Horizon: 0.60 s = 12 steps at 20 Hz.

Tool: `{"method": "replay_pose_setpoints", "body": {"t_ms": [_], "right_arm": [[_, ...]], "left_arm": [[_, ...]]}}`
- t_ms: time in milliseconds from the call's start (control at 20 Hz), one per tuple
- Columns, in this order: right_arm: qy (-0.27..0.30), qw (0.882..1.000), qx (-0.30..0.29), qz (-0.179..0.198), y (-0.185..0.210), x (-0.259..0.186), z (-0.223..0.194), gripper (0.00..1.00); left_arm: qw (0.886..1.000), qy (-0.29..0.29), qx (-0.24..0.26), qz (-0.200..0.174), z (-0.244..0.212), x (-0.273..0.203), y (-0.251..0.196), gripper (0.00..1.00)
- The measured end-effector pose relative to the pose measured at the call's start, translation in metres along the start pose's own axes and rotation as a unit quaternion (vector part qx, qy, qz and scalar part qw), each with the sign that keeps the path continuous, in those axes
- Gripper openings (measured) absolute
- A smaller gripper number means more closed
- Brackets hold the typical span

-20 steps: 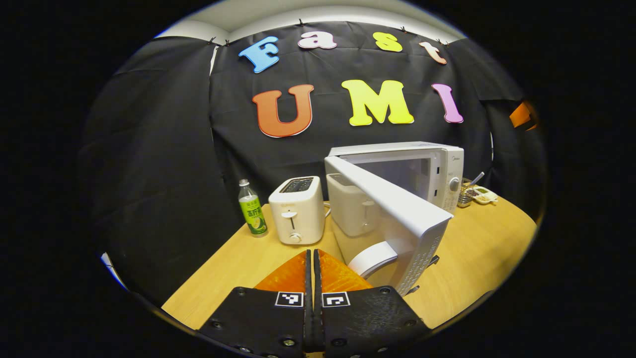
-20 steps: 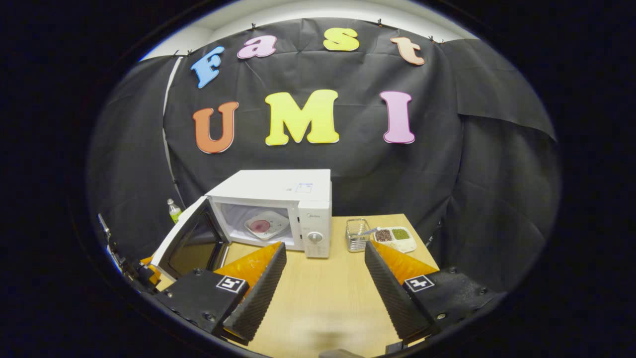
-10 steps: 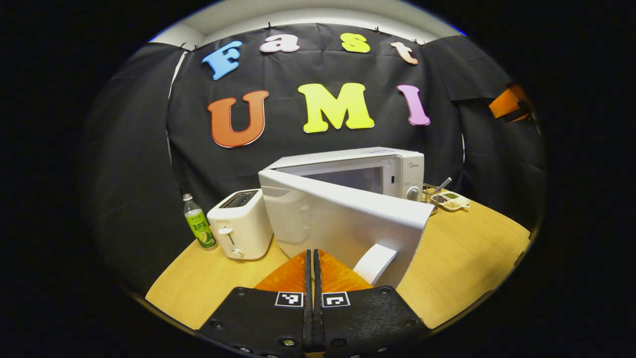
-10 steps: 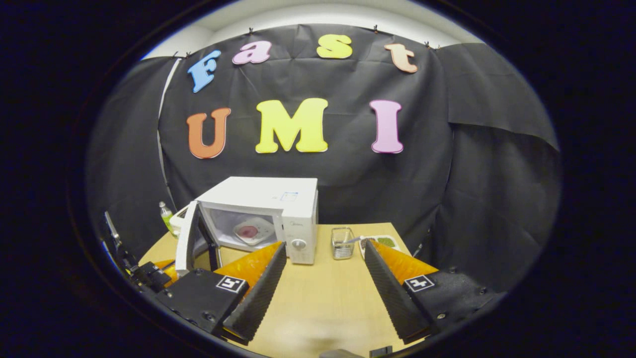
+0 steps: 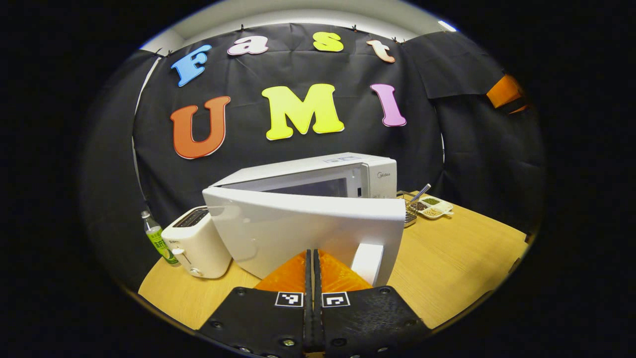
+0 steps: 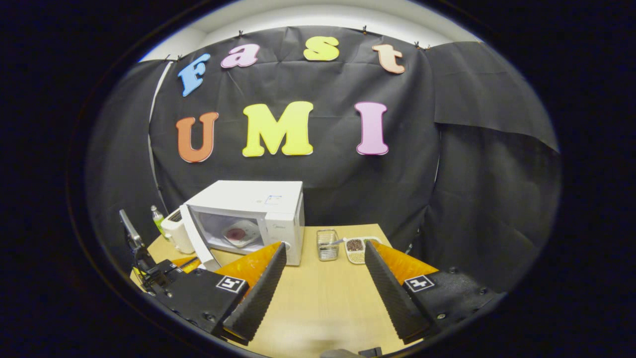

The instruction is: Open the microwave oven with the left hand, put the food in, and close the microwave oven.

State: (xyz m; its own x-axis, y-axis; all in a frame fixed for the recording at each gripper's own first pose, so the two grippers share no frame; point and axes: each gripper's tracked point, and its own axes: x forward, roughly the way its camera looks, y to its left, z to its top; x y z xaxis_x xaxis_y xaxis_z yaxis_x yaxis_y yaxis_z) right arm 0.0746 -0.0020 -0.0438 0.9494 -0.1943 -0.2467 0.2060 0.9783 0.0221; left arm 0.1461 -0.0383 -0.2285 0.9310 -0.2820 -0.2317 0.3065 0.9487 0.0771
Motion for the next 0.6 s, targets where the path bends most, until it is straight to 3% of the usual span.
{"method": "replay_pose_setpoints", "body": {"t_ms": [450, 500, 550, 600], "right_arm": [[0.004, 1.000, 0.003, -0.027, -0.028, 0.001, 0.006, 0.92], [0.004, 1.000, 0.003, -0.030, -0.029, 0.001, 0.006, 1.00], [0.006, 0.999, 0.002, -0.032, -0.031, 0.002, 0.006, 0.92], [0.007, 0.999, 0.002, -0.034, -0.033, 0.002, 0.005, 0.92]], "left_arm": [[0.999, -0.008, 0.012, -0.031, 0.013, 0.055, -0.034, 0.00], [0.999, -0.009, 0.013, -0.034, 0.014, 0.061, -0.036, 0.00], [0.999, -0.010, 0.014, -0.036, 0.016, 0.068, -0.038, 0.00], [0.999, -0.011, 0.015, -0.037, 0.019, 0.076, -0.040, 0.00]]}}
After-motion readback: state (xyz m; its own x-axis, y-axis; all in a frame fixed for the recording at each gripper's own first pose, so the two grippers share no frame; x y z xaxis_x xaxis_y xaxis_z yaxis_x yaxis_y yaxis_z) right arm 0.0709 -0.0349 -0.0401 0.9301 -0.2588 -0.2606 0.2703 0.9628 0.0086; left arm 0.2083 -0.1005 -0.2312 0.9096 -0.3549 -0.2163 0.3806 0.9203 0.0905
